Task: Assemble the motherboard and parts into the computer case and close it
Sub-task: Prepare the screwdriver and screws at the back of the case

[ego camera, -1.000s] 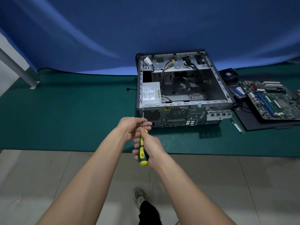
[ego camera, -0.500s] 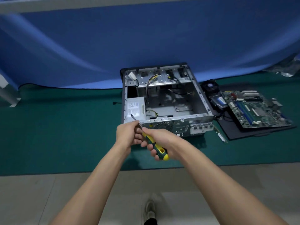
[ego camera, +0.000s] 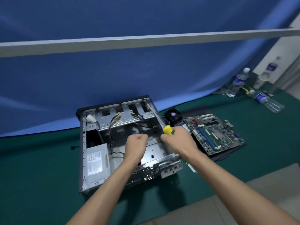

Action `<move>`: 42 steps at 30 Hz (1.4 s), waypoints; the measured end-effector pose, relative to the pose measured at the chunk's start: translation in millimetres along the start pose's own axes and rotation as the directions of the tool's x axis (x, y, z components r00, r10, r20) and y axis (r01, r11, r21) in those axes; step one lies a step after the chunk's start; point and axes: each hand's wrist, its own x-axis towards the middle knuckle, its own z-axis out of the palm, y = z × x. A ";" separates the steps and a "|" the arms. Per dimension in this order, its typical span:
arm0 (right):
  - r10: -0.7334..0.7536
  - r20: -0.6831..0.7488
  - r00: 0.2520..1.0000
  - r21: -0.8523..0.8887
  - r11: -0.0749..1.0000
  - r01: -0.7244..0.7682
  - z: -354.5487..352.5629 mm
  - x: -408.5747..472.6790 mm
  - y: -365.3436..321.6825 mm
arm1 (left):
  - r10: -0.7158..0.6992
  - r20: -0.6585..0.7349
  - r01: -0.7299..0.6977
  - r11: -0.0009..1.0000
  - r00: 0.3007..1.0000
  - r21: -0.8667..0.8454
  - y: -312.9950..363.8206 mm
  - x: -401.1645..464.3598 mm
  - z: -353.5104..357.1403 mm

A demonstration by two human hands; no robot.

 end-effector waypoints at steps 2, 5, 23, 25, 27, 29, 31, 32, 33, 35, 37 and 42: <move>0.019 -0.003 1.000 0.041 0.999 -0.019 -11.2 18.6 14.8 | 0.011 0.031 -0.011 1.000 0.999 0.017 4.8 14.4 18.5; 0.038 0.025 0.999 0.109 0.993 -0.040 -20.9 52.4 41.6 | 0.000 0.031 -0.001 0.999 1.000 0.052 7.3 39.5 48.2; 0.287 0.324 0.902 0.114 0.934 -0.338 25.5 212.9 158.7 | 0.075 -0.485 0.215 0.830 0.871 0.515 -0.7 113.1 165.0; 0.309 0.329 0.892 0.114 0.925 -0.362 39.7 217.9 154.7 | 0.071 -0.493 0.241 0.807 0.867 0.539 0.6 114.2 165.9; 0.325 0.328 0.887 0.115 0.918 -0.379 51.8 223.5 149.5 | 0.066 -0.496 0.257 0.792 0.866 0.553 1.6 114.8 166.8; 0.332 0.322 0.887 0.103 0.919 -0.381 61.3 231.5 144.4 | 0.071 -0.502 0.261 0.786 0.862 0.560 1.5 115.2 167.2; 0.331 0.311 0.891 0.091 0.923 -0.375 69.3 241.4 140.0 | 0.092 -0.510 0.251 0.787 0.855 0.563 0.1 116.6 166.9; 0.332 0.303 0.893 0.085 0.924 -0.372 73.3 246.4 138.0 | 0.105 -0.512 0.244 0.786 0.853 0.568 -1.0 117.2 166.8; 0.329 0.294 0.897 0.076 0.928 -0.365 77.6 251.1 136.3 | 0.114 -0.512 0.240 0.784 0.852 0.573 -1.8 117.9 167.1; 0.300 0.275 0.914 0.031 0.947 -0.320 86.2 257.9 132.3 | 0.129 -0.511 0.227 0.785 0.850 0.577 -2.6 118.3 167.1; 0.263 0.238 0.935 -0.026 0.964 -0.265 93.7 261.9 128.6 | 0.146 -0.512 0.214 0.787 0.847 0.579 -2.3 118.3 167.1; 0.266 0.113 0.957 -0.116 0.960 -0.253 107.9 270.1 126.0 | 0.113 -0.501 0.216 0.806 0.858 0.552 -5.2 119.0 166.1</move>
